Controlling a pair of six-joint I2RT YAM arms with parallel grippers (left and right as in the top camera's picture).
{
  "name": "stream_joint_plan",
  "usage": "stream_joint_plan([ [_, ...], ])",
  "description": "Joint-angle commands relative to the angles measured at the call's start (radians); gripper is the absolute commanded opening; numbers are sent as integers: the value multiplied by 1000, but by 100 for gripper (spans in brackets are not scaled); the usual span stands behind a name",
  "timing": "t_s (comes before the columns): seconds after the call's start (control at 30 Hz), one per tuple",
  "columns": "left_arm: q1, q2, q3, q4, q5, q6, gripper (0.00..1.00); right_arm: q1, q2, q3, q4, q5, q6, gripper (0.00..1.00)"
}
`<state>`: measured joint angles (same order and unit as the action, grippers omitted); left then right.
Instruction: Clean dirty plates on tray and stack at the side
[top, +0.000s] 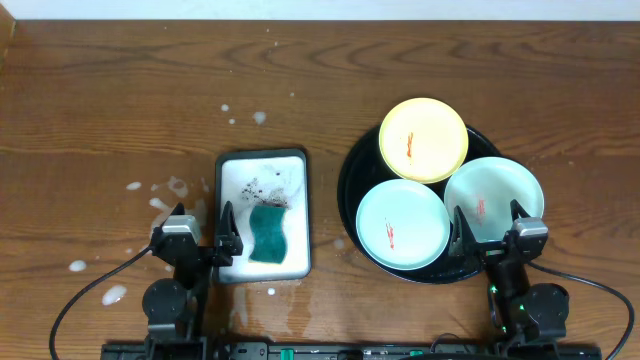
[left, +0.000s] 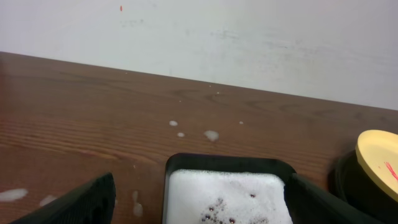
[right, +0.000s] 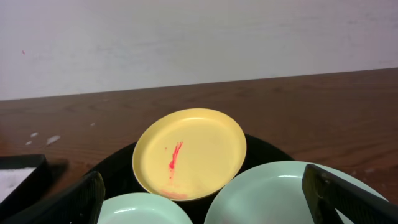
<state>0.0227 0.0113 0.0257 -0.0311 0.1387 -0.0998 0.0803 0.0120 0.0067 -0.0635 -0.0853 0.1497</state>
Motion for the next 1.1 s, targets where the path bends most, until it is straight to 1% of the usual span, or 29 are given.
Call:
stream_joint_plan([
  [0.0, 4, 1, -22, -24, 0, 13, 87, -2, -3, -1, -5, 6, 11, 99],
  [0.93, 4, 1, -22, -16, 1, 13, 87, -2, -3, -1, -3, 6, 10, 99],
  [1.07, 4, 1, -22, -3, 14, 13, 87, -2, -2, -1, 22, -14, 22, 99],
])
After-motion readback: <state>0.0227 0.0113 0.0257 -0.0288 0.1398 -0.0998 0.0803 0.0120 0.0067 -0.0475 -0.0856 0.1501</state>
